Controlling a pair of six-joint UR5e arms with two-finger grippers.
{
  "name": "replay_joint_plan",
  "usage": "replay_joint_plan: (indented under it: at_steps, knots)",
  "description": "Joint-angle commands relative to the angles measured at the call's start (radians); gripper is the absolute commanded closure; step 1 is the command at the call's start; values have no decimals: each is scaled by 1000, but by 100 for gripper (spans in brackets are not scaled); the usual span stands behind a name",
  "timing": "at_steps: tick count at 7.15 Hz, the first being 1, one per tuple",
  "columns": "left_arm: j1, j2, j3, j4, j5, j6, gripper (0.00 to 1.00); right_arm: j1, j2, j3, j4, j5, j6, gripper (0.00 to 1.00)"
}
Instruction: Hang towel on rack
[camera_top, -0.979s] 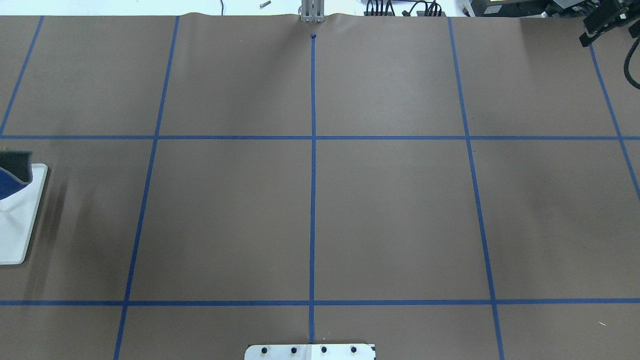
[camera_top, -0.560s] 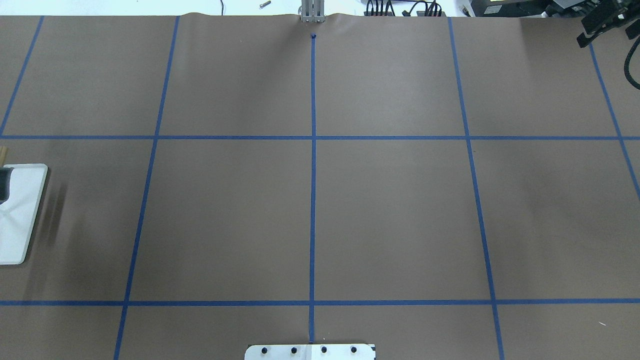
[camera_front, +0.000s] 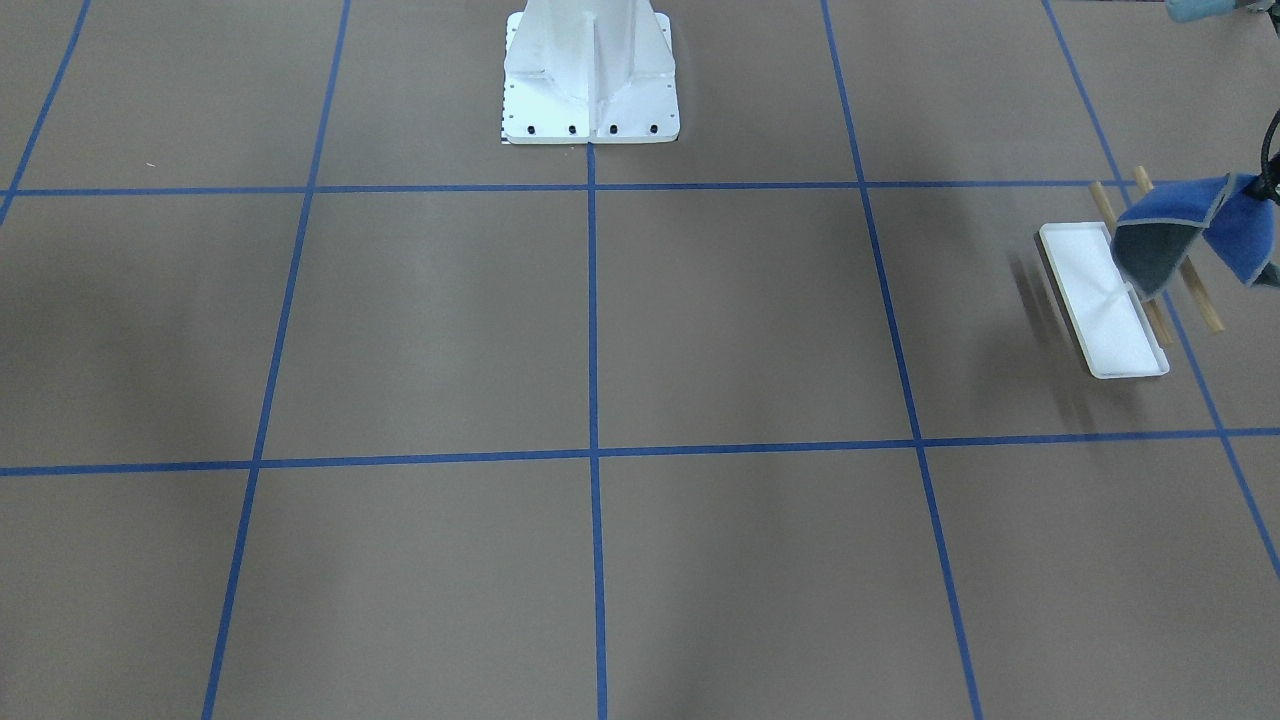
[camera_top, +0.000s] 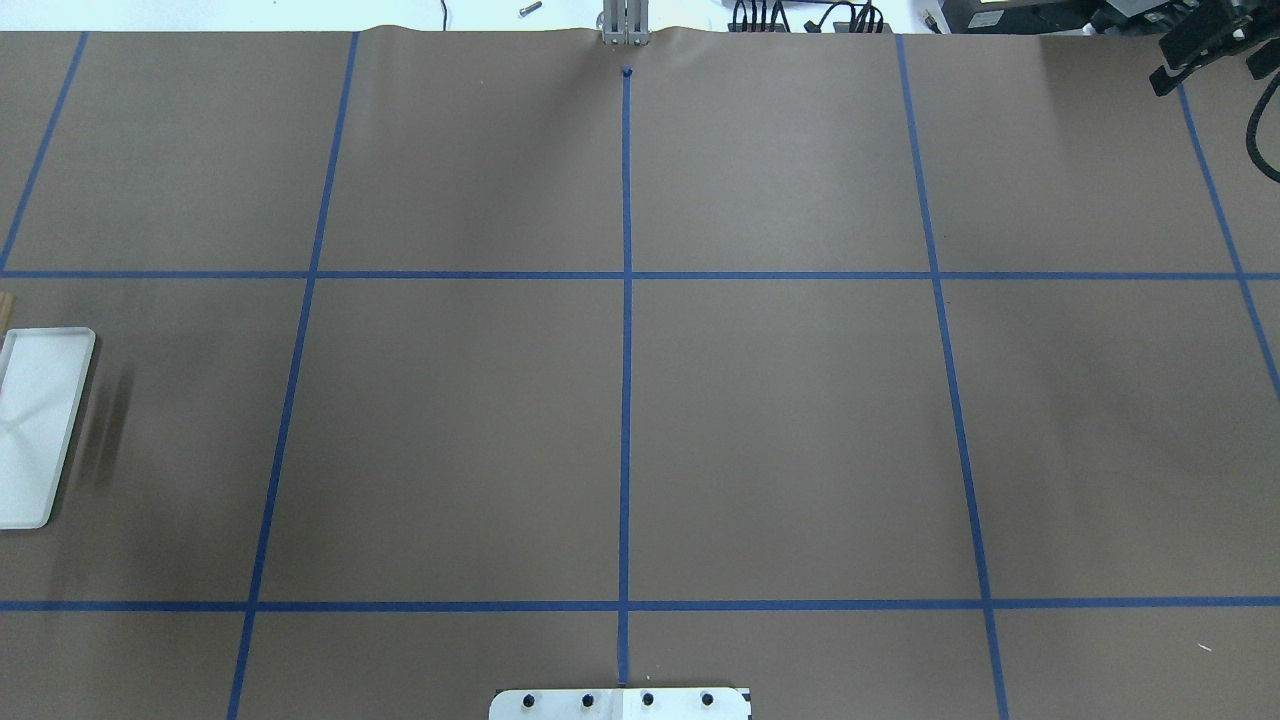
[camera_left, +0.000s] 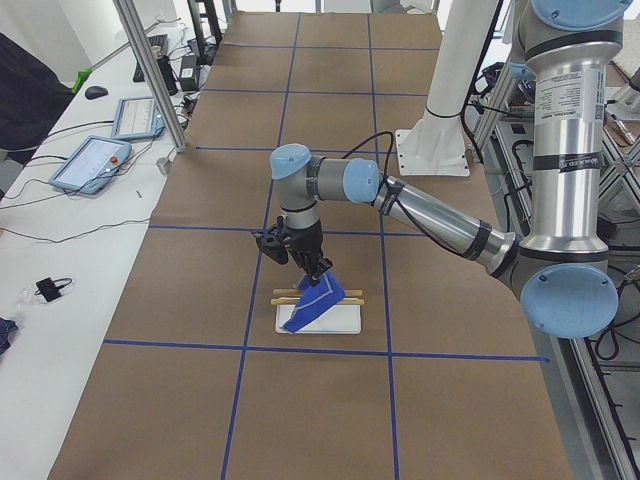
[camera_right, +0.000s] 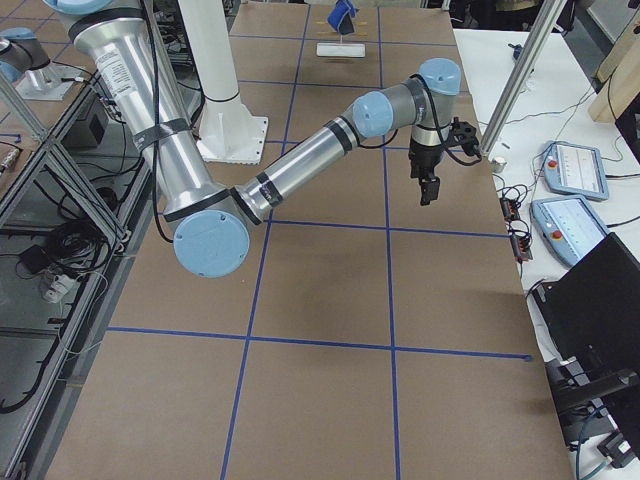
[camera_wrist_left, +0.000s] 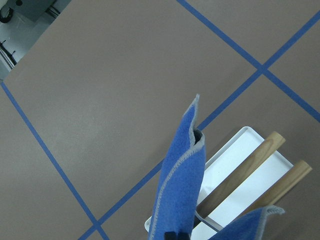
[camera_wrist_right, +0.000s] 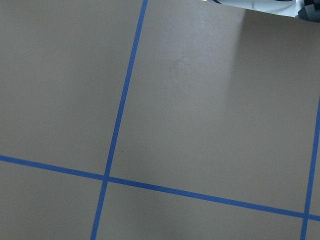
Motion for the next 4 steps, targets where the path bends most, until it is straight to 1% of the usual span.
replay_joint_plan:
  at_steps: [1, 2, 3, 4]
  knots:
    - [7, -7, 23, -10, -10, 0, 100, 0, 0, 4, 0, -1, 0, 0]
    - [11, -7, 24, -11, -10, 3, 60, 0, 0, 11, -5, -1, 0, 0]
    - [26, -7, 22, -31, -10, 1, 1, 0, 0, 19, -18, 1, 0, 0]
    - [28, -7, 22, -34, -10, 1, 1, -2, 0, 24, -29, 3, 0, 0]
